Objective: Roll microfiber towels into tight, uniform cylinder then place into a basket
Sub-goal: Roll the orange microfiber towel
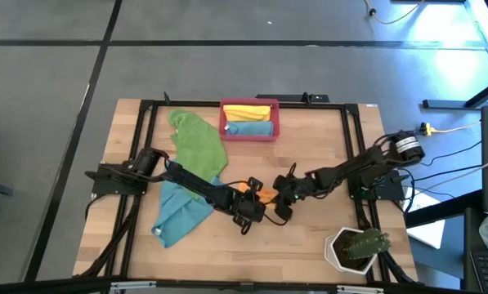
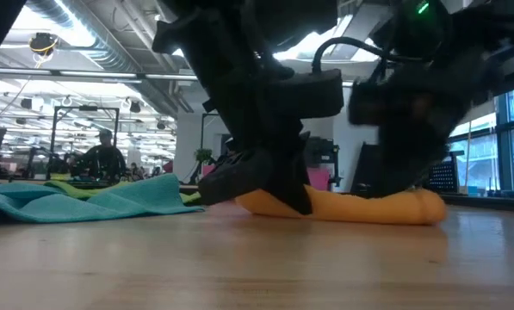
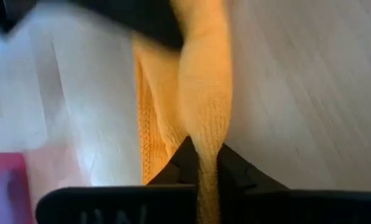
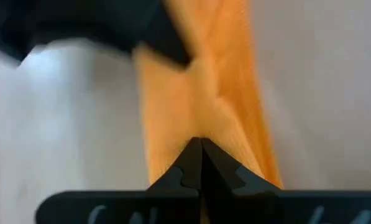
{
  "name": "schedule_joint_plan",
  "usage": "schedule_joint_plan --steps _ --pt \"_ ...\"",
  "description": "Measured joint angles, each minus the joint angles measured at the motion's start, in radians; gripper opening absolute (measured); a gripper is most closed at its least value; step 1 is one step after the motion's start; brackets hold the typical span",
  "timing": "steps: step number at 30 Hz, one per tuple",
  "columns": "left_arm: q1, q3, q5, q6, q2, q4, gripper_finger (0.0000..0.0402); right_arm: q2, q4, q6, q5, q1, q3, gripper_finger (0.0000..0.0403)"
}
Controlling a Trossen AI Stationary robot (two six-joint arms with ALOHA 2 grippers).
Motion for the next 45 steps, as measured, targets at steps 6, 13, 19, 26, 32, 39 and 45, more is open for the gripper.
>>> schedule_joint_plan --steps 6,13,19,26,32,39,45 --pt "0.0 -0.001 0.023 -0.02 -0.008 -0.023 0.0004 -0.171 -0.158 -0.003 0.195 0.076 0.0 0.0006" --pt "0.02 -0.002 0.119 -0.106 -0.023 -0.026 0.0002 -0.283 -0.214 -0.01 0.465 0.201 0.001 0.0006" --pt "0.068 -0.003 0.277 -0.194 -0.046 -0.03 0.0001 -0.241 -0.1 -0.137 0.453 0.305 0.003 0.0006" --pt "0.136 -0.003 0.467 -0.266 -0.054 -0.033 0.0001 -0.101 0.053 -0.265 0.491 0.351 0.005 0.0009" --pt "0.168 -0.003 0.535 -0.276 -0.055 -0.033 0.0 0.043 0.223 -0.386 0.495 0.347 0.005 0.0072" --pt "0.184 -0.003 0.572 -0.274 -0.055 -0.033 0.0 0.106 0.219 -0.509 0.565 0.325 0.024 0.0192" --pt "0.2 -0.003 0.602 -0.273 -0.055 -0.033 0.0 0.111 0.199 -0.593 0.61 0.32 0.028 0.0217"
